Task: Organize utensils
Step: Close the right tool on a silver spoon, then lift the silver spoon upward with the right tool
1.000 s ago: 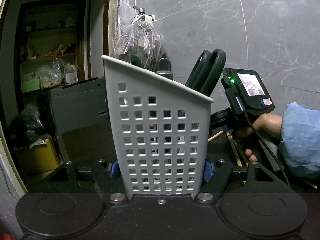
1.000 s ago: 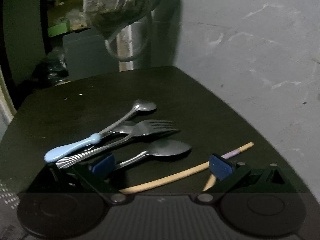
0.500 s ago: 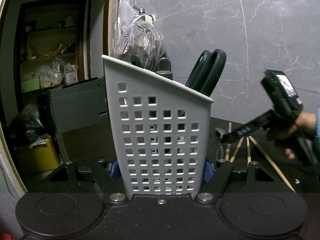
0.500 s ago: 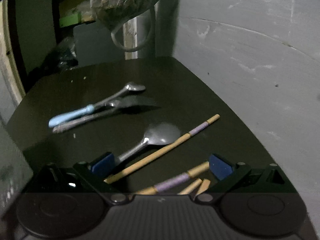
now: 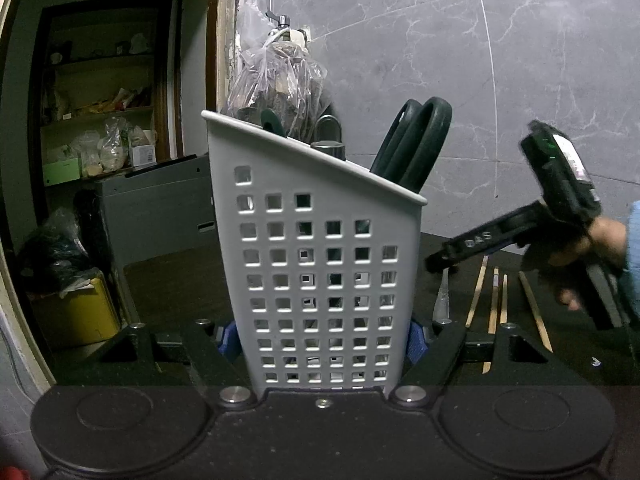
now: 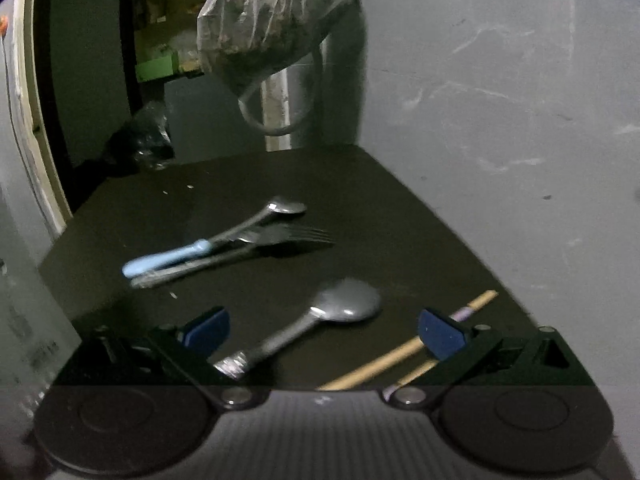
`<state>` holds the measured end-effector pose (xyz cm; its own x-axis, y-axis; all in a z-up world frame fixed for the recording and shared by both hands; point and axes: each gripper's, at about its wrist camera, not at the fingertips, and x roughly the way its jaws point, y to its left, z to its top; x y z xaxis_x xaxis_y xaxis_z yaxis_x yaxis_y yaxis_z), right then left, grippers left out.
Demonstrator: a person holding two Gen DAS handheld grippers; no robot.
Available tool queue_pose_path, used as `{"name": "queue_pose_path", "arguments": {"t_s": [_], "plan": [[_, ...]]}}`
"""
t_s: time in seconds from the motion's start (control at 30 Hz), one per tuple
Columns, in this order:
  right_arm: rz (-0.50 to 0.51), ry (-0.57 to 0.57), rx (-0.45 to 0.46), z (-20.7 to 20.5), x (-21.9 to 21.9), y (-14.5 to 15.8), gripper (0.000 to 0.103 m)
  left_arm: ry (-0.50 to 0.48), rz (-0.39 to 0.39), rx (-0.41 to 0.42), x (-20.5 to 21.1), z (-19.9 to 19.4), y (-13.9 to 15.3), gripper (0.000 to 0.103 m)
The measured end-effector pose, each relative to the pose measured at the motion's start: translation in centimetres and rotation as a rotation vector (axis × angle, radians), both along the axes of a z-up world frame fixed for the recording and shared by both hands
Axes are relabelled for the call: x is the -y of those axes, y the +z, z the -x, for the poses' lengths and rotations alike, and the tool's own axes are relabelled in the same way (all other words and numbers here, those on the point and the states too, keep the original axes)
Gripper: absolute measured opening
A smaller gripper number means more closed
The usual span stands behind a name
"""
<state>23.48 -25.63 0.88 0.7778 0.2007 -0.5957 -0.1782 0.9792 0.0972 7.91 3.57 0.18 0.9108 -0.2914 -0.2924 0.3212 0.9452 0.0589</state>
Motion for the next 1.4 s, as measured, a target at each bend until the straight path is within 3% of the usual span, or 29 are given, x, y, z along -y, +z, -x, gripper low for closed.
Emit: {"name": "queue_pose_path", "arguments": {"t_s": [0.17, 0.33, 0.4, 0.53, 0.6, 0.67, 0.97, 1.03, 1.1, 1.23, 1.4], "plan": [[-0.042, -0.059, -0.102, -2.4, -0.3, -1.2, 0.094, 0.0, 0.001, 0.001, 0.0, 0.0, 0.0, 0.076], [-0.02, -0.058, -0.068, -2.7, -0.6, -1.5, 0.078, 0.0, 0.001, 0.0, 0.0, 0.0, 0.0, 0.076], [0.004, -0.041, -0.052, -2.7, -1.0, -1.5, 0.061, 0.0, 0.001, 0.0, 0.0, 0.0, 0.0, 0.076], [0.041, 0.007, -0.03, -2.4, -1.8, -1.5, 0.042, 0.0, 0.001, 0.0, 0.0, 0.0, 0.0, 0.076], [0.05, 0.046, -0.023, -2.0, -2.3, -1.4, 0.018, 0.0, 0.001, -0.001, 0.0, 0.0, 0.0, 0.076], [0.082, 0.082, -0.013, -1.5, -2.9, -1.4, 0.014, 0.0, 0.001, 0.0, 0.0, 0.0, 0.0, 0.076], [0.187, 0.24, -0.014, 2.0, -4.7, -0.9, 0.013, -0.001, 0.002, 0.0, 0.0, -0.1, 0.0, 0.076], [0.173, 0.263, -0.023, 2.2, -4.8, -0.8, 0.016, -0.001, 0.002, 0.0, 0.0, -0.1, 0.0, 0.076], [0.148, 0.262, -0.03, 2.0, -4.6, -0.8, 0.037, -0.001, 0.002, -0.001, 0.0, -0.1, 0.0, 0.076], [0.054, 0.251, -0.055, 0.8, -4.0, -1.0, 0.045, -0.001, 0.003, -0.001, 0.0, -0.1, 0.0, 0.076], [0.044, 0.236, -0.062, -0.4, -4.1, -0.9, 0.047, -0.001, 0.004, -0.001, 0.0, -0.1, 0.0, 0.076]]}}
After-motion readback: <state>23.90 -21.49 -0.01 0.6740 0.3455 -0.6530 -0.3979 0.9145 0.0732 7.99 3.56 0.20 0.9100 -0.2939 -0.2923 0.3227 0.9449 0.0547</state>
